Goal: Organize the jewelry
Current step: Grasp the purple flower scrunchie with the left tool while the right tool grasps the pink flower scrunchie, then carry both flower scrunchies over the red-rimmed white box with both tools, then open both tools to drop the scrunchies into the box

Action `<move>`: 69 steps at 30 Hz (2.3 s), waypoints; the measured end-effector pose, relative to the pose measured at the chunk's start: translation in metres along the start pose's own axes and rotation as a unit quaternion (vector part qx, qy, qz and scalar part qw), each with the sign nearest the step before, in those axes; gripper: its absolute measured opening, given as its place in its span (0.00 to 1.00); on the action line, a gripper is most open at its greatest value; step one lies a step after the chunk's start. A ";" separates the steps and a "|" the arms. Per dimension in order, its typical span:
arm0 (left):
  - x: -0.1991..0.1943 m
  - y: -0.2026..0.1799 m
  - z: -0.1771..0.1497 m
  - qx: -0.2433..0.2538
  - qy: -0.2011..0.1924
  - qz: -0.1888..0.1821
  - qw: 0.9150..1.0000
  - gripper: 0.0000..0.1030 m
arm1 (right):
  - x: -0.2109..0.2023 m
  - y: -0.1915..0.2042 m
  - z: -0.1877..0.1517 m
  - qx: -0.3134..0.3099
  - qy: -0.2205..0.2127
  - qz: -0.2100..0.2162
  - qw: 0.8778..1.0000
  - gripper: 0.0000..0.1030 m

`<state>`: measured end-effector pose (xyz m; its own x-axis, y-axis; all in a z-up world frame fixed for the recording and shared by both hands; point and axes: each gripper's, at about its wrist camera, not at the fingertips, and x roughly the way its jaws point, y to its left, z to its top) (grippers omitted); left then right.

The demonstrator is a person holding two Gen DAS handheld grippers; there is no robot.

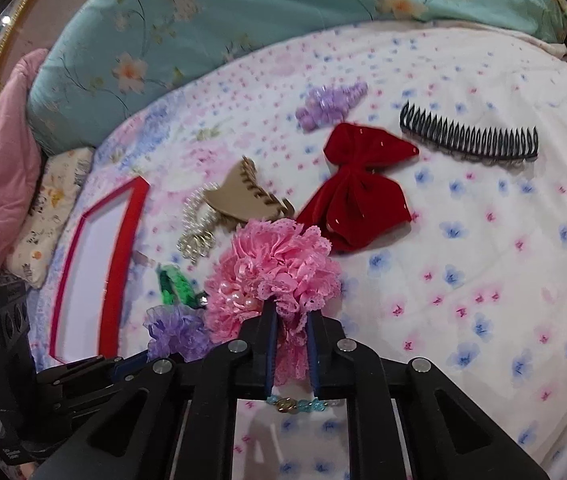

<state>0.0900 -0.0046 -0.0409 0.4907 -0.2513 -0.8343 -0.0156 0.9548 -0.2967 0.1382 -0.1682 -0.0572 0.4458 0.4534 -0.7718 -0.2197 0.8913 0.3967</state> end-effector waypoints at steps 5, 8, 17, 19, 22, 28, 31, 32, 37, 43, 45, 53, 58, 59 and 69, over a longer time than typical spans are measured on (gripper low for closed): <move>-0.028 0.014 -0.005 -0.011 -0.025 0.004 1.000 0.11 | -0.013 0.015 -0.002 -0.009 -0.007 0.022 1.000 0.11; -0.045 0.028 -0.008 -0.025 -0.037 0.007 0.999 0.11 | -0.018 0.029 -0.006 -0.015 -0.010 0.038 0.999 0.11; -0.095 0.093 -0.025 -0.088 -0.070 0.036 0.993 0.11 | -0.004 0.098 -0.018 -0.060 0.012 0.102 0.993 0.11; -0.103 0.111 -0.028 -0.105 -0.076 0.046 0.991 0.10 | 0.004 0.117 -0.020 -0.074 0.024 0.114 0.990 0.11; -0.113 0.137 -0.031 -0.127 -0.083 0.067 0.986 0.11 | 0.018 0.144 -0.023 -0.091 0.039 0.131 0.986 0.11; -0.119 0.185 -0.037 -0.160 -0.084 0.095 0.979 0.11 | 0.047 0.186 -0.031 -0.115 0.069 0.152 0.979 0.11; -0.114 0.207 -0.039 -0.178 -0.072 0.103 0.976 0.11 | 0.062 0.206 -0.038 -0.132 0.085 0.157 0.975 0.11; -0.112 0.211 -0.040 -0.182 -0.068 0.103 0.975 0.11 | 0.067 0.210 -0.040 -0.136 0.089 0.157 0.974 0.11; -0.102 0.223 -0.043 -0.190 -0.052 0.118 0.973 0.12 | 0.089 0.220 -0.050 -0.148 0.111 0.144 0.972 0.11; -0.090 0.235 -0.046 -0.202 -0.037 0.125 0.971 0.17 | 0.106 0.216 -0.056 -0.149 0.132 0.127 0.972 0.14; -0.088 0.235 -0.045 -0.201 -0.035 0.125 0.971 0.22 | 0.108 0.216 -0.057 -0.147 0.135 0.127 0.972 0.16; -0.097 0.225 -0.046 -0.187 -0.037 0.138 0.972 0.55 | 0.104 0.212 -0.055 -0.135 0.139 0.145 0.970 0.38; -0.113 0.215 -0.046 -0.182 -0.052 0.139 0.972 0.65 | 0.084 0.209 -0.053 -0.141 0.116 0.144 0.973 0.57; -0.116 0.213 -0.046 -0.181 -0.055 0.140 0.972 0.65 | 0.080 0.207 -0.052 -0.139 0.114 0.145 0.973 0.57; -0.125 0.186 -0.036 -0.174 -0.070 0.124 0.974 0.69 | 0.047 0.164 -0.042 -0.100 0.084 0.133 0.982 0.57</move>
<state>-0.0058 0.1986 -0.0082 0.5480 0.0287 -0.8360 -0.4314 0.8660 -0.2531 0.0866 -0.0003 -0.0490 0.2030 0.6507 -0.7317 -0.4835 0.7164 0.5030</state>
